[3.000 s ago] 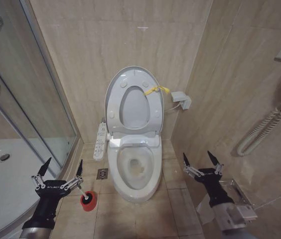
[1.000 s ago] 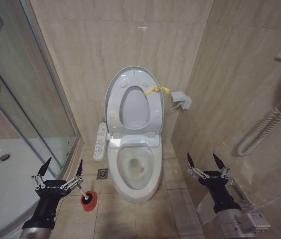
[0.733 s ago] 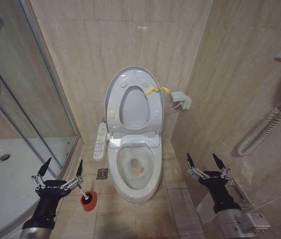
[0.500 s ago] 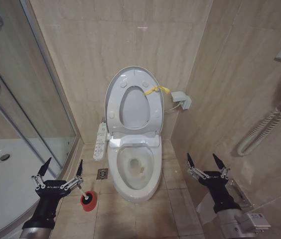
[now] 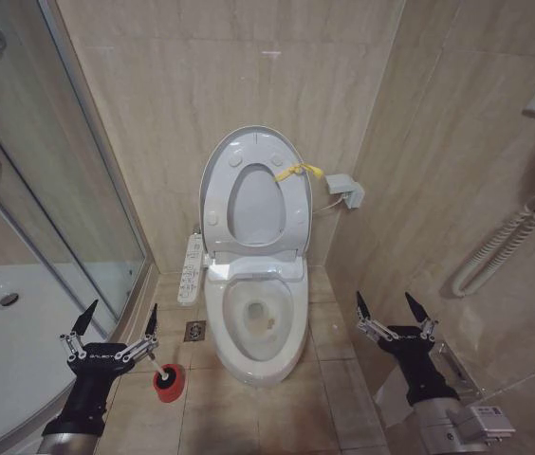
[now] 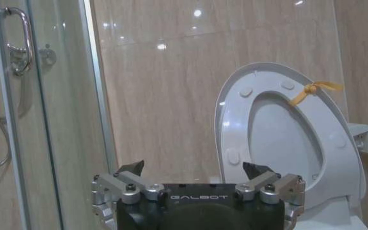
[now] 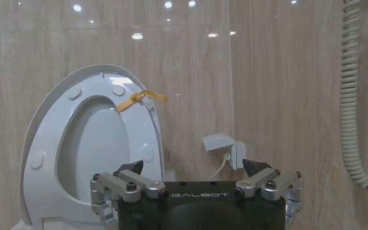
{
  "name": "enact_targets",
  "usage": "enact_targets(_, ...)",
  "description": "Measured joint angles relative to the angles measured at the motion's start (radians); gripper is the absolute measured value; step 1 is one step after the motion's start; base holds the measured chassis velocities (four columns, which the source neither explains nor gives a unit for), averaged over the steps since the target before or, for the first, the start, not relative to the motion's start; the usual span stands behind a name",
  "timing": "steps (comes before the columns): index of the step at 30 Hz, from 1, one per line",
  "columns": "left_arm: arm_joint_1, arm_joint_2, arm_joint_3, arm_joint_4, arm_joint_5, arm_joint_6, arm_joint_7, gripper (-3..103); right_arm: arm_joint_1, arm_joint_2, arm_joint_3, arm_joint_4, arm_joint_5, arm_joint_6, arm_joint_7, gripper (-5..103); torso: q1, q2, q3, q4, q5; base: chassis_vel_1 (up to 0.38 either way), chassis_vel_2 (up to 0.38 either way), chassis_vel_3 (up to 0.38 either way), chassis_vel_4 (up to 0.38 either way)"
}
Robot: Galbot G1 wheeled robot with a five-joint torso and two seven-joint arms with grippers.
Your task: Open the toilet lid, clean the toilet bowl with a toilet brush, close the toilet lid, and flush.
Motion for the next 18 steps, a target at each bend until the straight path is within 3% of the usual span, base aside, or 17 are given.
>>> enact_targets(18,0.000,0.000,0.000,0.000,0.000,0.000,0.000,100,0.000,0.000,0.000,0.000,0.000,0.000,0.000,100,0.000,0.000,0.000,0.0000,0.0000,0.000,0.000,0.000,0.000)
